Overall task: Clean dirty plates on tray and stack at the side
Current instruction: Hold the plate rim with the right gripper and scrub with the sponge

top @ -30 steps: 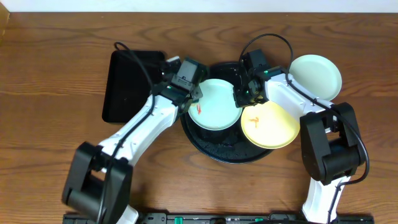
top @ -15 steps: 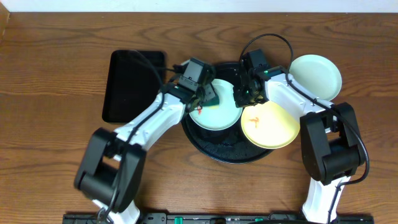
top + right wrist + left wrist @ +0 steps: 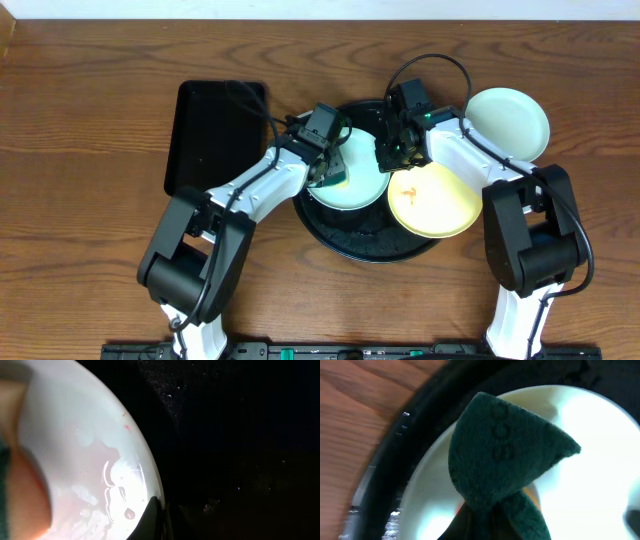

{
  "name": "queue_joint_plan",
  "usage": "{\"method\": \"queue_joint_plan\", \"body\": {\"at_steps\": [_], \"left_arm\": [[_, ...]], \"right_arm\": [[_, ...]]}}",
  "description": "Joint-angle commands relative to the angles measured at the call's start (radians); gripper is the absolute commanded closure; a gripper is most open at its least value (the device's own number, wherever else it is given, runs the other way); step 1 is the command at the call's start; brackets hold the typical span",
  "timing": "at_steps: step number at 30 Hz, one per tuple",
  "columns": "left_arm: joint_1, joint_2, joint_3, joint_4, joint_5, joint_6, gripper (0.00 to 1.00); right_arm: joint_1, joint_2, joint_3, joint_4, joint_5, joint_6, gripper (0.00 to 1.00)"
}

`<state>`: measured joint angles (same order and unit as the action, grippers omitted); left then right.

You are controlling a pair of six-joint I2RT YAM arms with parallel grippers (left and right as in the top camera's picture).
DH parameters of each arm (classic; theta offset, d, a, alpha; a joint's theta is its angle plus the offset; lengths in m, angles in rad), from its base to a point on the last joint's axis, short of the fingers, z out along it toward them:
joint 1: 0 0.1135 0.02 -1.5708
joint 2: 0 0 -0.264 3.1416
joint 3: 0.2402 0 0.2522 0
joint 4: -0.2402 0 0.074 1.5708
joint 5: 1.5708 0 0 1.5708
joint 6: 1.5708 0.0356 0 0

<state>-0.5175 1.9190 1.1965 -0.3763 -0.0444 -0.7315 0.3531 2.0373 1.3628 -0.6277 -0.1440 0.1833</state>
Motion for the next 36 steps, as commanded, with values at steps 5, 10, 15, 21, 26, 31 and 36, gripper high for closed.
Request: {"method": "queue_joint_plan", "body": {"at_steps": [5,10,15,21,26,31,36], "left_arm": [[0.018,0.032,-0.018,-0.085,-0.306,0.103,0.92],[0.018,-0.025,-0.002,-0.086,-0.307,0.107,0.92],[0.017,-0.121,0.012,-0.064,-0.306,0.106,0.92],[0.016,-0.189,0.012,-0.005,-0.222,0.072,0.92],[0.012,-0.157,0.011,0.079,0.059,0.028,0.92],[-0.02,-0.088,0.01,0.122,0.142,-0.045,0.92],[-0.052,-0.011,0.01,0.123,0.149,-0.048,0.92]], "right_arm": [[-0.005,-0.003,-0.003,-0.016,0.088,0.003,0.99],[-0.005,-0.003,-0.003,-0.017,0.088,0.003,0.99],[-0.005,-0.003,-0.003,-0.019,0.088,0.003,0.99],[-0.005,-0.003,-0.003,-0.018,0.088,0.003,0.99],[-0.005,-0.003,-0.003,-0.018,0.088,0.003,0.99],[-0.005,-0.003,-0.003,-0.018,0.088,0.003,0.99],[-0.005,-0.003,-0.003,-0.018,0.088,0.003,0.99]]}}
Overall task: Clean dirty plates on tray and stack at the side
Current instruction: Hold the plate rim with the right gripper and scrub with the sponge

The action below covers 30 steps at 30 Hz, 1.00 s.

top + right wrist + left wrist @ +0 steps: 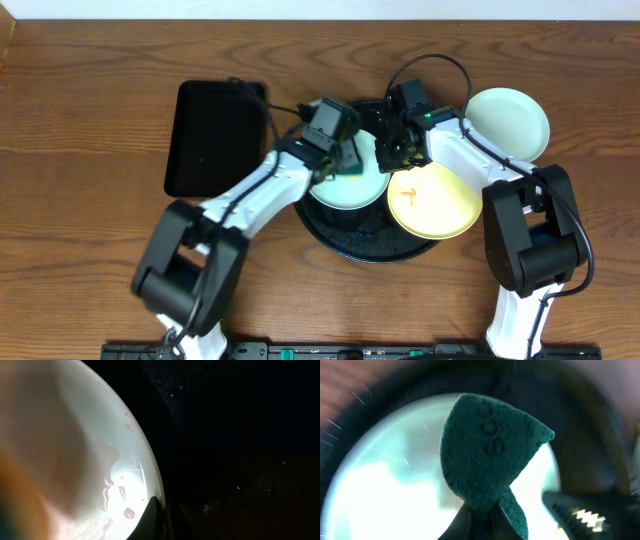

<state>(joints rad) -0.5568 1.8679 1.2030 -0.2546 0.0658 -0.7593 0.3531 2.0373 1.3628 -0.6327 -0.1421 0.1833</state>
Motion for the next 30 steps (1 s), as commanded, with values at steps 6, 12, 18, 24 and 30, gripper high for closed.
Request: {"method": "queue_joint_plan", "body": {"at_steps": [6,12,18,24,30], "left_arm": [[-0.002,0.076,0.003,-0.1,-0.091,-0.025,0.92],[0.002,0.076,0.003,-0.251,-0.339,-0.024,0.92],[0.002,0.072,0.008,-0.29,-0.47,0.003,0.92],[0.002,0.021,0.039,-0.29,-0.499,0.004,0.92],[0.002,-0.076,0.052,-0.279,-0.576,0.003,0.92]], "right_arm": [[-0.005,-0.003,-0.003,-0.014,0.086,0.003,0.98],[-0.005,-0.003,-0.003,-0.014,0.086,0.003,0.98],[-0.005,-0.003,-0.003,-0.014,0.086,0.003,0.98],[-0.005,-0.003,-0.003,-0.014,0.086,0.003,0.98],[-0.005,-0.003,-0.003,-0.014,0.086,0.003,0.99]]}}
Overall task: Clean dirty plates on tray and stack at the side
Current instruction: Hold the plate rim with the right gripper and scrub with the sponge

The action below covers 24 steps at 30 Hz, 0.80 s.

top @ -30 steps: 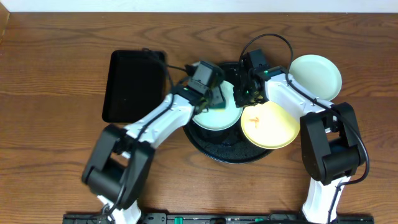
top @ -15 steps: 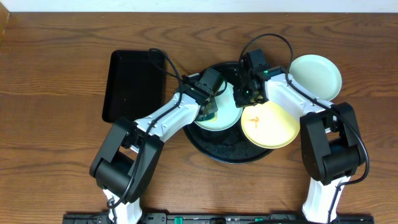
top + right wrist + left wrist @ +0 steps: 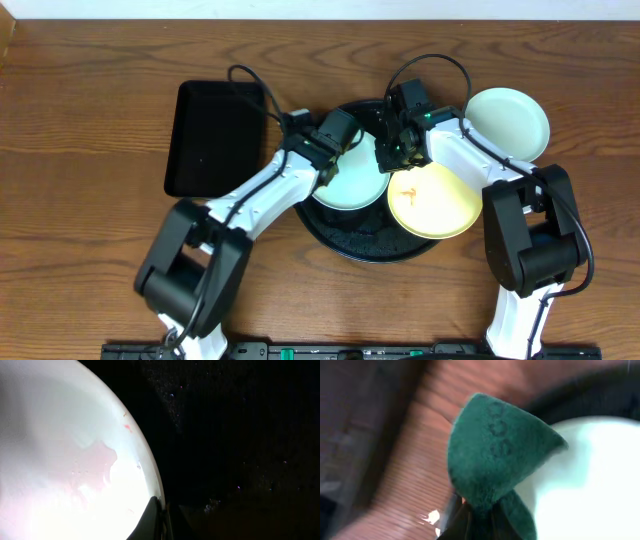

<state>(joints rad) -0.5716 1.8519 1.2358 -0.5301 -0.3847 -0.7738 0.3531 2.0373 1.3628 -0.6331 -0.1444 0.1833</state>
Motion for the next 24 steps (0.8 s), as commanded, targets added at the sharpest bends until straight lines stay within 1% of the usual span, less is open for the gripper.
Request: {"method": "queue_joint_plan", "body": {"at_steps": [1,3,5,8,12,15,20,24], "left_arm": [[0.017,-0.079,0.019,0.0,-0.124,0.017,0.92],[0.016,-0.094,0.019,0.006,-0.12,0.017,0.92],[0.017,-0.102,0.019,0.016,-0.067,0.017,0.92],[0.017,-0.099,0.018,0.041,0.124,0.009,0.92],[0.014,-0.077,0.017,0.138,0.328,0.014,0.92],[0.014,-0.056,0.017,0.184,0.387,0.003,0.92],[0.018,-0.018,0.016,0.182,0.389,-0.062,0.92],[0.018,0.013,0.016,0.137,0.445,-0.169,0.92]], "right_arm": [[-0.005,-0.003,-0.003,-0.014,0.088,0.003,0.98],[-0.005,-0.003,-0.003,-0.014,0.088,0.003,0.98],[-0.004,-0.003,-0.003,-0.014,0.088,0.003,0.98],[-0.004,-0.003,-0.003,-0.013,0.088,0.003,0.98],[-0.004,-0.003,-0.003,-0.013,0.088,0.003,0.98],[-0.004,-0.003,-0.003,-0.014,0.088,0.003,0.99],[-0.003,-0.003,-0.003,-0.014,0.088,0.003,0.98],[-0.003,-0.003,-0.003,-0.014,0.088,0.003,0.98]]}}
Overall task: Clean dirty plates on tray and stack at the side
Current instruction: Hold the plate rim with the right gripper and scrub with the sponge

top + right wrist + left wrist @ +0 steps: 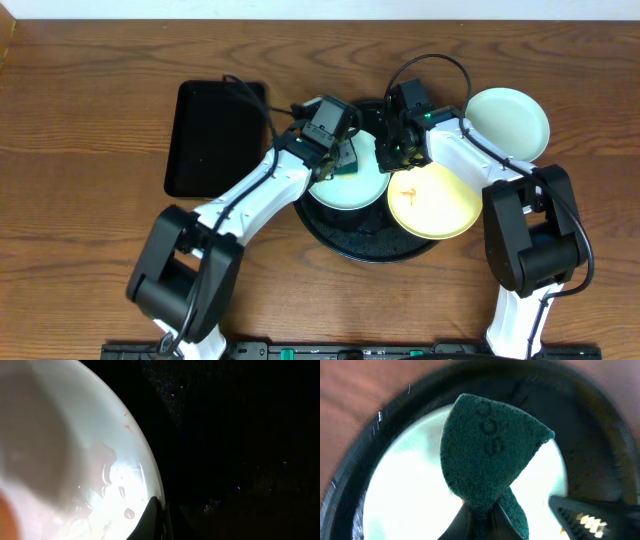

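A pale green plate (350, 185) lies in the round black tray (370, 240). My left gripper (340, 155) is shut on a folded dark green sponge (490, 455), which hangs over the plate's face (410, 485). My right gripper (388, 153) is shut on that plate's right rim (150, 485), where water drops and a faint reddish film show. A yellow plate (433, 200) with an orange smear rests on the tray's right side. Another pale green plate (508, 122) sits on the table at the far right.
A black rectangular tray (215, 135) lies on the wooden table to the left of the round tray. The two arms meet over the round tray's back half, with cables looping above them.
My left gripper with the sponge has moved from the plate's left edge, over wood, back onto the plate's middle. Water drops show again on the rim near my right gripper.
The sponge was on the plate's left part, then at its middle, then off at the left edge over the table, and now it is at the middle again. My right gripper has kept hold of the plate's right rim throughout.
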{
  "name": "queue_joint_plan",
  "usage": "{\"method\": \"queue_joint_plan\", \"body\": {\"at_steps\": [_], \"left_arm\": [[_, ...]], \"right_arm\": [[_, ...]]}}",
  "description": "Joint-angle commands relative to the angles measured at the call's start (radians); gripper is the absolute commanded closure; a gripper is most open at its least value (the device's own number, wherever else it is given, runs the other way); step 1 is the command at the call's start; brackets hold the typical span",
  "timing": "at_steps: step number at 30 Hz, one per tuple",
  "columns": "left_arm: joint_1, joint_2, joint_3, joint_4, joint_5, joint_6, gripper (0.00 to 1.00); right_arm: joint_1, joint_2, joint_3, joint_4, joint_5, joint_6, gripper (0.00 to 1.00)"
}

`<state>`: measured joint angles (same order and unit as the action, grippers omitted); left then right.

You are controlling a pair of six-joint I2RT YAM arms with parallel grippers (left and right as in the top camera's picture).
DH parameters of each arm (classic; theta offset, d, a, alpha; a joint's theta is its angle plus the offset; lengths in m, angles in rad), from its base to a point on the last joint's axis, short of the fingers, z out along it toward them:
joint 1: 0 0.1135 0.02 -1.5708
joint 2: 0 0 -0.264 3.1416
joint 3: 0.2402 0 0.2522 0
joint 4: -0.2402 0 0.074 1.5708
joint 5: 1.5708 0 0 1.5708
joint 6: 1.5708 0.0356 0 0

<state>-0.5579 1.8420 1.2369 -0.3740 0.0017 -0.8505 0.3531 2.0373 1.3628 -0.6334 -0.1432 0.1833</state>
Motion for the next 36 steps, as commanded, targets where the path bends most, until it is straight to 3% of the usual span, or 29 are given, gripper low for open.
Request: {"method": "queue_joint_plan", "body": {"at_steps": [1,5,10,17,23,30,36], "left_arm": [[0.002,0.027,0.015,-0.029,0.077,-0.108,0.92],[-0.001,0.028,0.014,-0.047,0.093,-0.118,0.92],[-0.001,0.028,0.014,-0.066,0.092,-0.226,0.92],[-0.002,0.029,0.001,-0.044,0.077,-0.236,0.92],[-0.003,0.029,-0.052,-0.027,0.077,-0.351,0.92],[-0.004,0.029,-0.086,0.026,0.095,-0.363,0.92],[-0.004,0.031,-0.119,-0.024,0.143,-0.378,0.92]], "right_arm": [[-0.003,-0.003,-0.003,-0.014,0.087,0.003,0.98],[-0.003,-0.003,-0.003,-0.013,0.087,0.003,0.98],[-0.003,-0.003,-0.003,-0.014,0.087,0.003,0.98],[-0.003,-0.003,-0.003,-0.014,0.087,0.003,0.98],[-0.003,-0.003,-0.003,-0.014,0.087,0.003,0.98],[-0.003,-0.003,-0.003,-0.015,0.087,0.003,0.98],[-0.003,-0.003,-0.003,-0.017,0.087,0.003,0.98]]}}
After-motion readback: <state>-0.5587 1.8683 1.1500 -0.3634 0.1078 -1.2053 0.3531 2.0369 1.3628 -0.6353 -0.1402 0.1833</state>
